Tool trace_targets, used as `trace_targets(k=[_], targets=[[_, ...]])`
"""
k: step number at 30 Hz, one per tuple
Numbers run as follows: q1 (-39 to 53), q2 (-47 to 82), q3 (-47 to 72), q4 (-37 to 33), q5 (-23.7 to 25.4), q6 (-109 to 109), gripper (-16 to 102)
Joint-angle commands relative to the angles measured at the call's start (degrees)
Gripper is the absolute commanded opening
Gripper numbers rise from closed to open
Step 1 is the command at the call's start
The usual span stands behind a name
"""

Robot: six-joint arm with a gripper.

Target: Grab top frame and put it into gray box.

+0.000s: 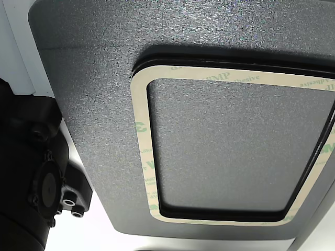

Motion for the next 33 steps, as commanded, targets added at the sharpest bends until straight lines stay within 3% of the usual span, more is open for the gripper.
trace_targets(k=[1, 33], targets=[[-1.05, 1.85, -0.88, 0.7, 0.18, -0.09, -12], [-1.76, 1.41, 1.14, 0.7, -0.62, 1.76, -12]])
